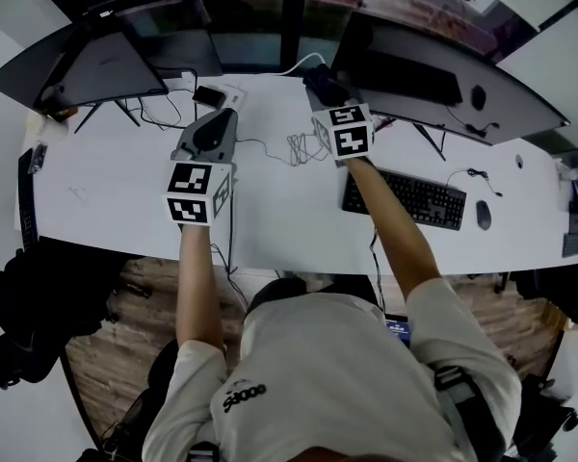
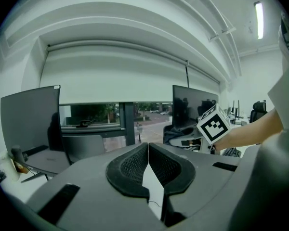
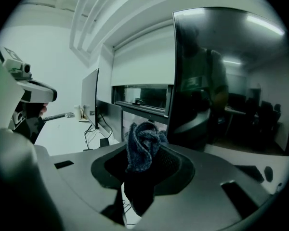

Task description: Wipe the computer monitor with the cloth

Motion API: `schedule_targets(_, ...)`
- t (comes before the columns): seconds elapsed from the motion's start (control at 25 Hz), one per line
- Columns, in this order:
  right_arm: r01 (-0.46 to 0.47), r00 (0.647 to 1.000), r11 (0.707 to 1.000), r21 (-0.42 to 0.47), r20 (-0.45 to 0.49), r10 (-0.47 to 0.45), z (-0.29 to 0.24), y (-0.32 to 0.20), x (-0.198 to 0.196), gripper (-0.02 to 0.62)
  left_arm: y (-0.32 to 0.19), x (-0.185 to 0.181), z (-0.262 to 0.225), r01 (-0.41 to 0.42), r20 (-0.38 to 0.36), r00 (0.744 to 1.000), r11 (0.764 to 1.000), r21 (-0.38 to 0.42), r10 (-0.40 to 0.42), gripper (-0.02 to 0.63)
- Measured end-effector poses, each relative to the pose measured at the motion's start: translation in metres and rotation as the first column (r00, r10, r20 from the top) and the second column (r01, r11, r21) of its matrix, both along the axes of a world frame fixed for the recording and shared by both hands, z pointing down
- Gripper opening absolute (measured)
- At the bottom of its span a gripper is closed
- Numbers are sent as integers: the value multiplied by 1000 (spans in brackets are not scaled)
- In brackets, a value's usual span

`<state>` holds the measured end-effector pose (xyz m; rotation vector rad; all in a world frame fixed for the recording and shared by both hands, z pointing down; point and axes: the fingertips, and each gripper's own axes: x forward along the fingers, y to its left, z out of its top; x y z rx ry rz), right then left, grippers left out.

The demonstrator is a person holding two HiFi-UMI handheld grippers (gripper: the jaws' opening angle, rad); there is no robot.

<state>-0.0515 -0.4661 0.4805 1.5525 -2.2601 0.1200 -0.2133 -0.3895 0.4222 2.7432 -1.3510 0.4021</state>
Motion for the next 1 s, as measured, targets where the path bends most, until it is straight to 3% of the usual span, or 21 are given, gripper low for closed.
schedule_targets(0.68, -46, 999, 990, -130, 15, 49, 122, -1, 16, 103, 6, 14, 57, -26, 55, 998, 997, -73, 30, 20)
schedule_targets(1.0, -4, 997, 989, -147, -82, -8, 150, 3, 16, 103, 12, 19, 62, -16, 73, 997, 996, -83, 22, 19)
